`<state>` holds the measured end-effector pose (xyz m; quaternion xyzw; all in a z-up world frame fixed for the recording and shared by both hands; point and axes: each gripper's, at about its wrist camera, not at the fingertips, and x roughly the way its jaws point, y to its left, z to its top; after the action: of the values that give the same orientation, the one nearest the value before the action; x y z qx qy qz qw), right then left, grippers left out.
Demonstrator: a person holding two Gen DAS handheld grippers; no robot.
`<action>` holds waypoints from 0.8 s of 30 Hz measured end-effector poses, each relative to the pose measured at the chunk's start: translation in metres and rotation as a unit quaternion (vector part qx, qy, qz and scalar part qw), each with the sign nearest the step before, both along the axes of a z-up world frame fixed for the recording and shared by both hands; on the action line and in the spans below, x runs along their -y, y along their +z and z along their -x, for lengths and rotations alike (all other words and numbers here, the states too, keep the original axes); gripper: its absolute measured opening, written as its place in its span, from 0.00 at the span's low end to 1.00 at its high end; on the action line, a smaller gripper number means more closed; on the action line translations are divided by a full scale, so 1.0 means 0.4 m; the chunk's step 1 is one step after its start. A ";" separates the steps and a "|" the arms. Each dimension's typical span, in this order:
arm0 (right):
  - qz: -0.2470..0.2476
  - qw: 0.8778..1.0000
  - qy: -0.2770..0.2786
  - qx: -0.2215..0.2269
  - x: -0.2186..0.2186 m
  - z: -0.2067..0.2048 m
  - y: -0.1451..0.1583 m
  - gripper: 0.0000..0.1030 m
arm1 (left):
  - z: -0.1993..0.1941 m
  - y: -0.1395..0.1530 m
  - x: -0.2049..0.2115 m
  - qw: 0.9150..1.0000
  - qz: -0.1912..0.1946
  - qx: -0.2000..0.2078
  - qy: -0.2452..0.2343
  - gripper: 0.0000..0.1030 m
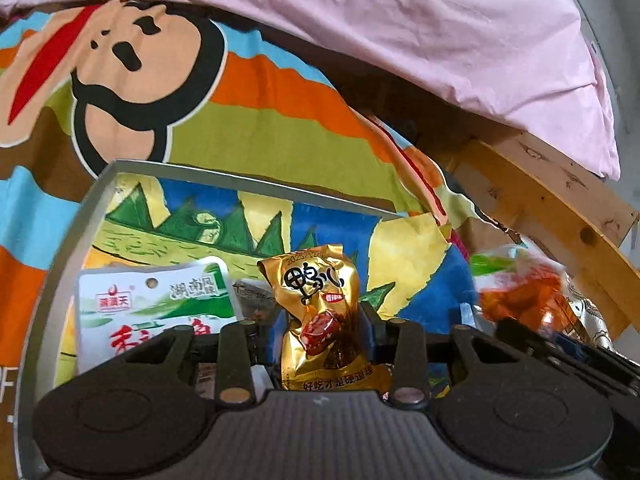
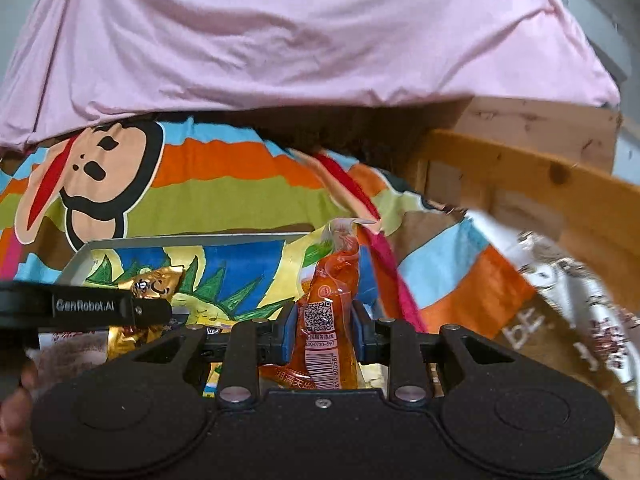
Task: Organize snacks
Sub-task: 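Carry the gold packet with the left tool over the tray while the right tool carries the sausage bag, then lower both packets into the tray and open both tools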
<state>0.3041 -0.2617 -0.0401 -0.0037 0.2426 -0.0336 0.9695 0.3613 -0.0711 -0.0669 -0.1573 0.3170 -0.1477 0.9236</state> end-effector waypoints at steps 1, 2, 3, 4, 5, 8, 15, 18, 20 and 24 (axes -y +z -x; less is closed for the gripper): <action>0.001 1.000 -0.001 -0.003 -0.003 -0.008 -0.004 0.29 | -0.003 -0.002 0.004 1.000 -0.004 0.000 -0.002 0.40; 0.006 1.000 -0.002 -0.008 -0.008 -0.016 -0.010 0.29 | -0.004 -0.002 0.007 1.000 -0.010 0.002 -0.003 0.40; 0.010 1.000 -0.004 -0.012 -0.011 -0.021 -0.016 0.29 | -0.005 -0.004 0.012 1.000 -0.016 0.005 -0.005 0.40; 0.014 1.000 -0.009 -0.015 -0.014 -0.022 -0.022 0.29 | -0.007 -0.006 0.017 1.000 -0.021 0.005 -0.006 0.40; 0.016 1.000 -0.011 -0.018 -0.017 -0.024 -0.030 0.30 | -0.009 -0.009 0.021 1.000 -0.026 0.004 -0.006 0.40; 0.039 0.999 -0.008 -0.030 -0.033 -0.027 -0.054 0.32 | -0.011 -0.020 0.033 0.999 -0.041 0.000 -0.003 0.40; 0.042 0.998 -0.016 -0.036 -0.028 -0.030 -0.074 0.31 | -0.014 -0.024 0.037 0.999 -0.049 0.002 -0.008 0.42; 0.040 0.999 -0.015 -0.033 -0.026 -0.027 -0.072 0.31 | -0.014 -0.023 0.039 0.999 -0.051 0.003 -0.011 0.44; 0.039 0.999 -0.016 -0.031 -0.025 -0.025 -0.069 0.35 | -0.014 -0.022 0.040 0.999 -0.050 0.002 -0.014 0.45; 0.035 0.999 -0.018 -0.029 -0.022 -0.019 -0.064 0.46 | -0.014 -0.022 0.039 0.999 -0.046 -0.001 -0.016 0.48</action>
<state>0.3117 -0.2530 -0.0656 -0.0345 0.2690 -0.0597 0.9607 0.3671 -0.0867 -0.0759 -0.1098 0.3269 -0.1479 0.9269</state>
